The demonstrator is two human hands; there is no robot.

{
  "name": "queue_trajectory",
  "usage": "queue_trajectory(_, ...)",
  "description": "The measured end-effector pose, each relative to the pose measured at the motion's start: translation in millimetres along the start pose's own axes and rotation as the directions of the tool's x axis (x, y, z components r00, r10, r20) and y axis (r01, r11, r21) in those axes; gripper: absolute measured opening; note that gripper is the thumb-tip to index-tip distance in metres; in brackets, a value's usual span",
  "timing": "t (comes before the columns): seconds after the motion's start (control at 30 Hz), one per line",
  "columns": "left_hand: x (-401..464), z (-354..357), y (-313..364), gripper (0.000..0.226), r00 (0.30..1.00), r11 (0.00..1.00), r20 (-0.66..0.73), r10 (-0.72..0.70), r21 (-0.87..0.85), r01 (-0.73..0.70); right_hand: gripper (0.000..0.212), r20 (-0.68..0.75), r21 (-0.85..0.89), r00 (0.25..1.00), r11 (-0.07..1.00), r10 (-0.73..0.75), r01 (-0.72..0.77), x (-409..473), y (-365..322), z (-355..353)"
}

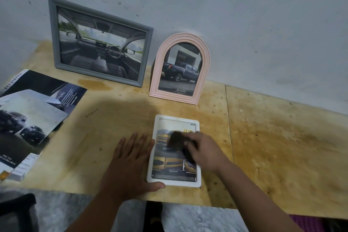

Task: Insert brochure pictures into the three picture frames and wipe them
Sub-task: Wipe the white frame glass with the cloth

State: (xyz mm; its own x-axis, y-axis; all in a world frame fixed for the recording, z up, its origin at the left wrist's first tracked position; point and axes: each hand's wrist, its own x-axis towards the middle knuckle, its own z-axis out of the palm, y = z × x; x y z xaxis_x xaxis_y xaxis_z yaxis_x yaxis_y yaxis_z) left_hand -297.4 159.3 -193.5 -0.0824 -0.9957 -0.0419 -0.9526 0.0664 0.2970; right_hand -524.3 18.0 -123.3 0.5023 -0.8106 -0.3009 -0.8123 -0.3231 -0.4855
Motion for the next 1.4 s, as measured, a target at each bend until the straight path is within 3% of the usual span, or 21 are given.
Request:
queue_trajectory(0.07, 0, 0, 0, 0.125, 1.0, 1.0, 0.005, 0.001, 0.008, -0.001, 0.039, -0.14, -0.159, 0.987, 0.982, 0.079, -0.102, 19, 14, -2)
queue_trajectory(0.17, 1, 0, 0, 0.125, 1.0, 1.0, 0.012, 0.004, 0.013, -0.004, 0.041, -0.143, -0.268, 0.986, 0.956, 0.083, -0.119, 13, 10, 11)
queue_trajectory(0.37, 0, -1, 0, 0.126, 1.0, 1.0, 0.023, 0.003, 0.017, -0.003, 0.042, 0.067, -0.285, 0.989, 0.947, -0.135, 0.148, -43, 24, 23)
queue_trajectory(0.5, 1, -2, 0, 0.126, 1.0, 1.0, 0.017, 0.003, 0.004, -0.003, 0.041, 0.241, -0.144, 0.937, 0.945, -0.254, 0.293, -39, 23, 4)
queue_trajectory(0.57, 1, -2, 0, 0.126, 1.0, 1.0, 0.019, 0.005, 0.004, -0.005, 0.041, 0.134, -0.078, 0.972, 0.976, -0.192, 0.203, -18, 21, -6)
queue_trajectory(0.67, 1, -2, 0, 0.126, 1.0, 1.0, 0.022, 0.004, 0.008, -0.004, 0.04, -0.137, -0.173, 0.991, 0.985, 0.005, -0.029, 20, 22, -8)
queue_trajectory(0.73, 1, -1, 0, 0.126, 1.0, 1.0, 0.023, 0.002, 0.013, -0.002, 0.04, -0.164, -0.238, 0.985, 0.967, 0.056, -0.095, 25, 13, 2)
queue_trajectory(0.83, 0, -1, 0, 0.127, 1.0, 1.0, 0.025, -0.002, 0.016, 0.002, 0.042, -0.05, -0.204, 0.998, 0.979, -0.044, 0.033, -2, 4, 24)
queue_trajectory(0.93, 1, -1, 1, 0.126, 1.0, 1.0, 0.02, -0.005, 0.021, 0.005, 0.042, 0.191, -0.097, 0.963, 0.973, -0.188, 0.209, -42, 0, 31)
queue_trajectory(1.03, 1, -1, 1, 0.127, 1.0, 1.0, 0.024, -0.007, 0.02, 0.007, 0.035, 0.339, 0.121, 0.923, 0.982, -0.181, 0.148, -40, -4, 13)
queue_trajectory(1.1, 1, -1, 0, 0.127, 0.999, 1.0, 0.038, -0.008, 0.021, 0.007, 0.034, 0.224, 0.184, 0.971, 0.982, -0.078, 0.036, -18, 3, -1)
queue_trajectory(1.13, 0, -1, 0, 0.127, 0.999, 1.0, 0.041, -0.01, 0.02, 0.009, 0.035, 0.11, 0.127, 0.994, 0.992, -0.006, -0.008, -4, 9, -7)
queue_trajectory(1.23, 0, -1, 0, 0.127, 0.999, 1.0, 0.042, -0.016, 0.022, 0.015, 0.038, -0.116, -0.239, 0.989, 0.964, 0.089, -0.115, 19, 21, -9)
queue_trajectory(1.3, 0, -1, 0, 0.126, 0.999, 1.0, 0.036, -0.015, 0.024, 0.014, 0.04, -0.123, -0.323, 0.988, 0.938, 0.09, -0.125, 9, 13, 2)
queue_trajectory(1.4, 0, -1, 1, 0.127, 0.999, 0.999, 0.033, -0.012, 0.03, 0.011, 0.039, -0.092, -0.311, 0.993, 0.946, 0.069, -0.095, -26, 5, 19)
